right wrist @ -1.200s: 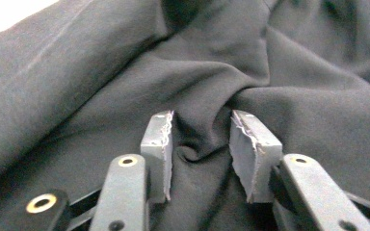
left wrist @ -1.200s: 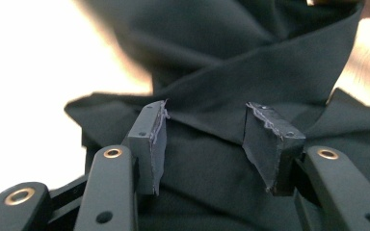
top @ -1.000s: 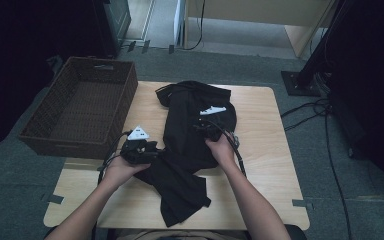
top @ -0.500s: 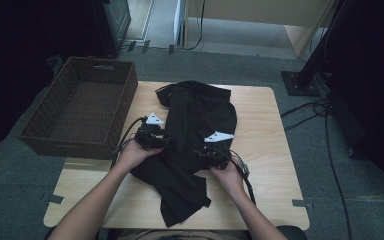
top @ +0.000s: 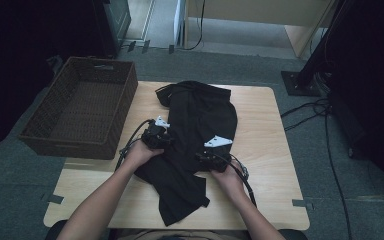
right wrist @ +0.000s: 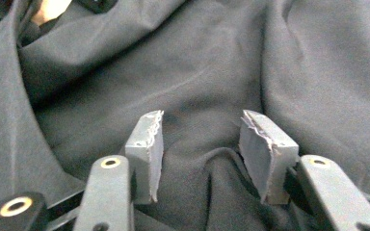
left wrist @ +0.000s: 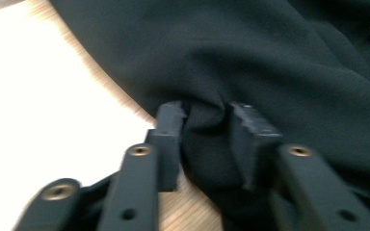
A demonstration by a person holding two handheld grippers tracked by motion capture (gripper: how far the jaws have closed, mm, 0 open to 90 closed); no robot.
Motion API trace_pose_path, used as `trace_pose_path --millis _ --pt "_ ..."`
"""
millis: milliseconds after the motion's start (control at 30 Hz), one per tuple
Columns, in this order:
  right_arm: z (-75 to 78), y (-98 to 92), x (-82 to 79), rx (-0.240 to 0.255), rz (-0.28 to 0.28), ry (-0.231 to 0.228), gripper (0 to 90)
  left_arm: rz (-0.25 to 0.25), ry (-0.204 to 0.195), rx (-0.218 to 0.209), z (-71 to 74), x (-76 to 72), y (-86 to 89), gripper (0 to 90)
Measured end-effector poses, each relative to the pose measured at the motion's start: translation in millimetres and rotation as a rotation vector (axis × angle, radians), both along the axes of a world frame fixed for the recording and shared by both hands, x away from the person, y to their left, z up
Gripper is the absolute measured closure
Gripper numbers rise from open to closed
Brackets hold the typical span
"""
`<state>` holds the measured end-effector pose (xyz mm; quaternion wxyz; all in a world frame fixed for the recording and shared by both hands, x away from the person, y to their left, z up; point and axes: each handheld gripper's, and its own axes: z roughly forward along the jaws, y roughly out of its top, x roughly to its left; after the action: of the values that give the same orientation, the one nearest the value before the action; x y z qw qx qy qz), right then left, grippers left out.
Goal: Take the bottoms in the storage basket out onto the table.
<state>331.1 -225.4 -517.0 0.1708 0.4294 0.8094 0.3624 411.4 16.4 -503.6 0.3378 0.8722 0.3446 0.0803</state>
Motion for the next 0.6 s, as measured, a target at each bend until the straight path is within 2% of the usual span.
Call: trace_pose_path --millis 67,133,233,300,367,433,600 --pt "0.7 0.3 0.2 -0.004 -0.014 0.005 56.6 -0.008 -0.002 -0.002 -0.1 0.3 -1.4 81.3" --pt "1.6 -0.2 1.2 -0.004 -0.028 0.011 62.7 -0.006 -0.015 0.011 0.5 -0.6 -2.8 85.7" --pt "1.8 -5.5 2.4 -0.001 -0.036 0.011 78.0 0.025 -0.007 0.008 2.4 0.4 0.3 88.2" --pt "2.5 -12.7 3.7 0.016 -0.037 0.031 85.6 0.054 -0.005 -0.017 6.3 2.1 6.3 88.6" --pt "2.6 -20.1 5.2 0.039 -0.047 0.049 87.4 0.069 -0.009 -0.034 13.0 3.6 14.0 88.7" --pt "3.2 -29.7 6.8 0.055 -0.071 0.07 88.0 0.078 -0.019 -0.03 20.5 4.5 22.5 88.7" --pt "5.5 -55.6 11.4 0.033 -0.123 0.086 88.1 0.097 -0.029 -0.02 29.6 2.6 41.2 88.7"
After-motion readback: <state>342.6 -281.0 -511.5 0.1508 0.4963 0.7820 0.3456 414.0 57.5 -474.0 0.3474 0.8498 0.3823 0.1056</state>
